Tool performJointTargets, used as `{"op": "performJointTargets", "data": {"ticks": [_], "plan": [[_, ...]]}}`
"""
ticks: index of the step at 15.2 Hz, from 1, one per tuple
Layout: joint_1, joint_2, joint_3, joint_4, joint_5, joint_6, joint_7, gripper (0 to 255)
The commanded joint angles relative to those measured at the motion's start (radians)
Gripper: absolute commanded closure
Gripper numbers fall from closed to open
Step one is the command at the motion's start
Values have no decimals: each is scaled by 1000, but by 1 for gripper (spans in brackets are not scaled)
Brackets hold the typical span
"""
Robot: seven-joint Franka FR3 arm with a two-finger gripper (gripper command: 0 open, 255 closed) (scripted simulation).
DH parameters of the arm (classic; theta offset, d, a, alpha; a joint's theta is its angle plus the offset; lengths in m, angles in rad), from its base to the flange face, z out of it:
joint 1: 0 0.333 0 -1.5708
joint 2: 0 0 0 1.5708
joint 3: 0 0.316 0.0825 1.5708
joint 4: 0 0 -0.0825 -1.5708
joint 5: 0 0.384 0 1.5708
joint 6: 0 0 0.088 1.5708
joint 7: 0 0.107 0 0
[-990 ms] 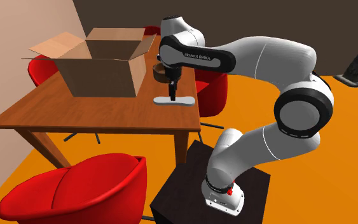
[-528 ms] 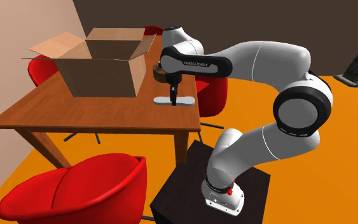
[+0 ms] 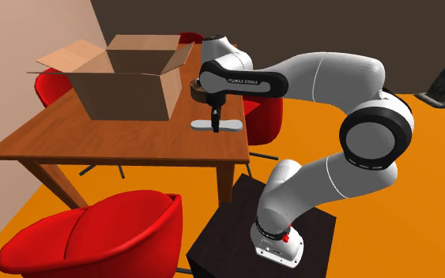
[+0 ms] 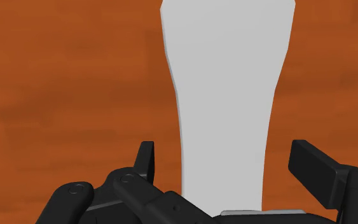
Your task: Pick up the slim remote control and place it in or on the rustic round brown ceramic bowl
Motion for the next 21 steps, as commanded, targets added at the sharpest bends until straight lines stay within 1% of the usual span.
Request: {"op": "performJointTargets", "data": {"ticks": [1,10,21], "plan": [[0,0,0,0,0,0,0,255],[0,0,0,0,0,0,0,255],[10,19,19,159,19,-141,-9,255]]}}
